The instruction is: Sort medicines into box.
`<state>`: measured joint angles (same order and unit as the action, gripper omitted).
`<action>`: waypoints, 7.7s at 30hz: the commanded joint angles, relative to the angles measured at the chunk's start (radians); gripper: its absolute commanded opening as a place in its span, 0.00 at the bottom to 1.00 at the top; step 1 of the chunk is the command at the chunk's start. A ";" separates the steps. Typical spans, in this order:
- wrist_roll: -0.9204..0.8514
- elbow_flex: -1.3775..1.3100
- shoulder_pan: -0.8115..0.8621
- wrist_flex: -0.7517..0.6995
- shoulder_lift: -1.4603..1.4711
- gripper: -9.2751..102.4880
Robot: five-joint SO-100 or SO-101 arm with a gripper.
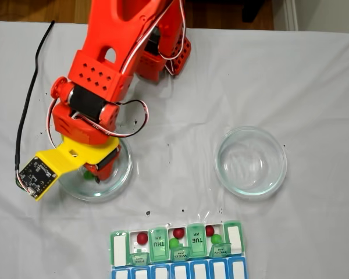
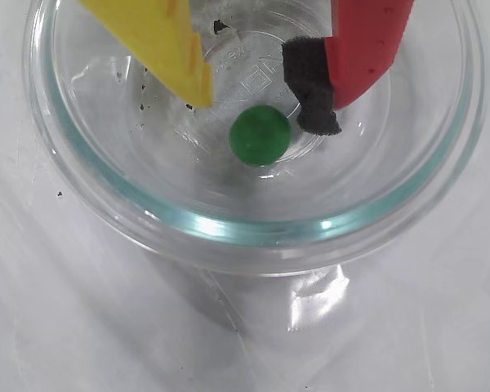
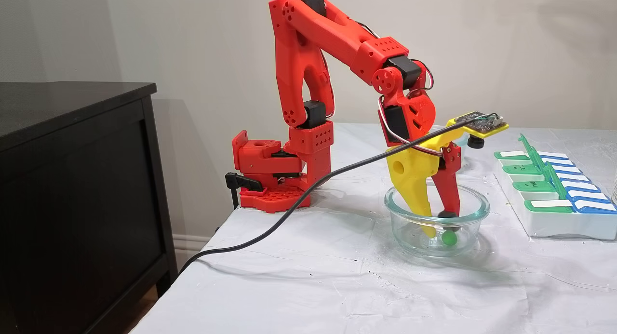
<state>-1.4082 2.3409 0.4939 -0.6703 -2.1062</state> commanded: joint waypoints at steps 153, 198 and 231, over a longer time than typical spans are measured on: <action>0.857 -0.676 -0.333 -0.158 0.089 0.08; 1.246 -0.356 -0.756 0.483 0.089 0.08; 1.180 -0.680 -0.793 -0.137 0.319 0.08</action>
<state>-0.2178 1.7825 -0.2823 -0.7440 -1.7886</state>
